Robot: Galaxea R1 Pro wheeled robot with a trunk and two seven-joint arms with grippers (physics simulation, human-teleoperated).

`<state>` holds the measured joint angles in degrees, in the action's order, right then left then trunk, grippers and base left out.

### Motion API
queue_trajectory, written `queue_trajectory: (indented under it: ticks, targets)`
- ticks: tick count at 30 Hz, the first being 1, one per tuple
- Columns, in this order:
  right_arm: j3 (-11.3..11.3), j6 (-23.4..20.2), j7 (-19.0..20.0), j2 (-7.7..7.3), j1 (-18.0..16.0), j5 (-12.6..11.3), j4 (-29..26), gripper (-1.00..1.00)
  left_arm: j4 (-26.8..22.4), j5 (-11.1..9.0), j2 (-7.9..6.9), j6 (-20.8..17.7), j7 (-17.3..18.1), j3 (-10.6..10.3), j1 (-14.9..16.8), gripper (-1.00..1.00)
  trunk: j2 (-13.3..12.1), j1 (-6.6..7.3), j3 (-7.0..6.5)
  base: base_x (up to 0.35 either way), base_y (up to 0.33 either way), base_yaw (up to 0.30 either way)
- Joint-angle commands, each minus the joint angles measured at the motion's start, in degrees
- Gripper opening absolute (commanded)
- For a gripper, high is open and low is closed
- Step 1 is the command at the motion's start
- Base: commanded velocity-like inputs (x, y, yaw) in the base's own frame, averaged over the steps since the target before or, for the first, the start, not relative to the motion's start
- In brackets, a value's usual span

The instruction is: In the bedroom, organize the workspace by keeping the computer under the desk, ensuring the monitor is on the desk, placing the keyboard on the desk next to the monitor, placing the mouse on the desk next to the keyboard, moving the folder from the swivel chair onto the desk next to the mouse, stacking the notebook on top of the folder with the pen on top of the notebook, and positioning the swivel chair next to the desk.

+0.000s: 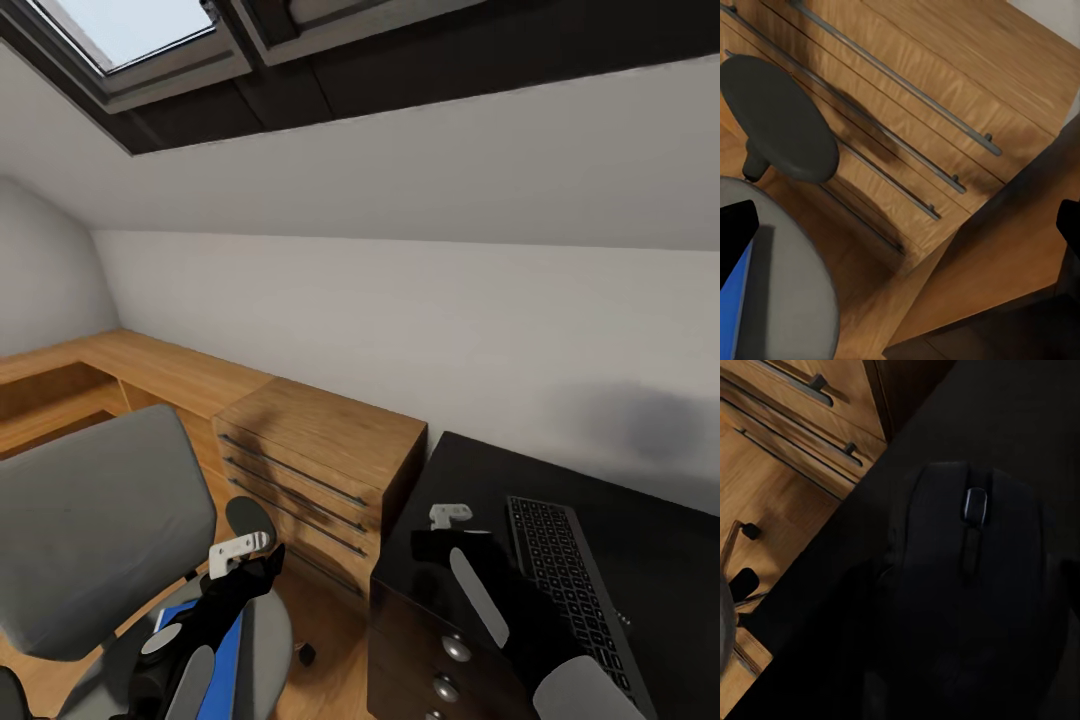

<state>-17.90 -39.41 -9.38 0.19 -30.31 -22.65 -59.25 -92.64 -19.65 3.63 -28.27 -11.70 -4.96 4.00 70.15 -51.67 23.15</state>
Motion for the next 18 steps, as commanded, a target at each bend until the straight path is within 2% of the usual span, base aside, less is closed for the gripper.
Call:
queue_trajectory:
  ticks: [1,15,18]
  targets:
    - [-0.25,-0.14,-0.48,-0.02,-0.05,-0.64,-0.07,-1.00,-0.08,-0.59,0.00,-0.21,-0.52,-0.06,0.04,1.00,0.04,0.00,0.07,0.000,0.000,0.000]
    - [-0.73,-0.31,-0.56,-0.01,-0.06,-0.56,-0.08,-1.00,-0.08,-0.71,0.00,-0.22,-0.52,0.01,0.04,1.00,0.04,0.00,0.07,0.000,0.000,0.000]
    - [-0.78,-0.37,-0.63,-0.02,-0.05,-0.53,0.00,-1.00,-0.09,-0.73,0.23,-0.21,-0.52,-0.04,0.04,1.00,1.25,-0.66,0.61,0.000,0.000,0.000]
